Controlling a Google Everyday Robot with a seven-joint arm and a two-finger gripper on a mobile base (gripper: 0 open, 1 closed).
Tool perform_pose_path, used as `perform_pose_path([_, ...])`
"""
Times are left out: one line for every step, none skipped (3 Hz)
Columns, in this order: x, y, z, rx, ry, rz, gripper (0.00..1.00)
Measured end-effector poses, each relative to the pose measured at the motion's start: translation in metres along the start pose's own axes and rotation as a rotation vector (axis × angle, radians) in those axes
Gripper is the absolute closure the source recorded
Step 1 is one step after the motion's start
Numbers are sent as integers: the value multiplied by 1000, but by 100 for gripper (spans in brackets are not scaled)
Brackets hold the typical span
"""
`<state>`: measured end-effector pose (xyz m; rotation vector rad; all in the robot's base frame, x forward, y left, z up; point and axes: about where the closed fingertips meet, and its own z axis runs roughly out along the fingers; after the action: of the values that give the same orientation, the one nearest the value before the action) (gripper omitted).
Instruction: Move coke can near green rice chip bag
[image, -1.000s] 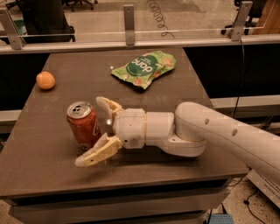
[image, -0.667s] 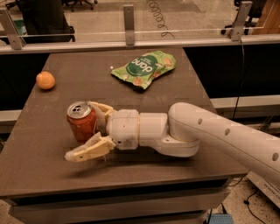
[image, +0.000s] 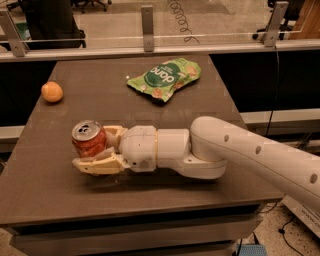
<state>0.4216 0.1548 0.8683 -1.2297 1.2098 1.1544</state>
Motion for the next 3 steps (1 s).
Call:
perform_pose_path([-3,-2,-12,11,18,-5,87])
perform_pose_path([-14,-14,-49,72,25,-13,100])
perform_pose_path([-34,-40,-125,207,26,-25,100])
